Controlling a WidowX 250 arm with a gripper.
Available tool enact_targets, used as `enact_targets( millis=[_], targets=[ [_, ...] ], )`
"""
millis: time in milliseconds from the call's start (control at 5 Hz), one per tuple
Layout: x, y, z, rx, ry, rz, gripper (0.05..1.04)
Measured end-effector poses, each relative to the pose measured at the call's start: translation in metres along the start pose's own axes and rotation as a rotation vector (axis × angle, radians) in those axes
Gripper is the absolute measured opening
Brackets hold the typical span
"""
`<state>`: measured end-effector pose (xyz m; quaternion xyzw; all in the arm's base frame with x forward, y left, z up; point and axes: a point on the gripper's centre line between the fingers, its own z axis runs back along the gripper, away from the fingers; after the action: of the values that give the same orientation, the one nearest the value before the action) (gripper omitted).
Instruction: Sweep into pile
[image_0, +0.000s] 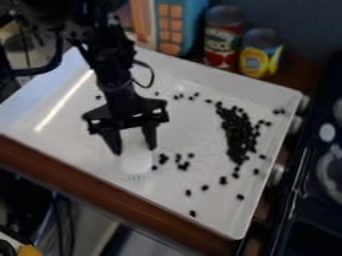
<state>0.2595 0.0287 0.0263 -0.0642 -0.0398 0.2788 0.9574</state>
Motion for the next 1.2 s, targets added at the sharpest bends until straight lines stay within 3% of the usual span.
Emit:
enact_targets(
  millis=[200,1200],
  targets=[
    [0.006,-0.015,-0.002,-0.018,0.031,0.057,0.68],
    [0.007,-0.095,-0.013,-0.078,0.075,0.136,0.681]
  ],
)
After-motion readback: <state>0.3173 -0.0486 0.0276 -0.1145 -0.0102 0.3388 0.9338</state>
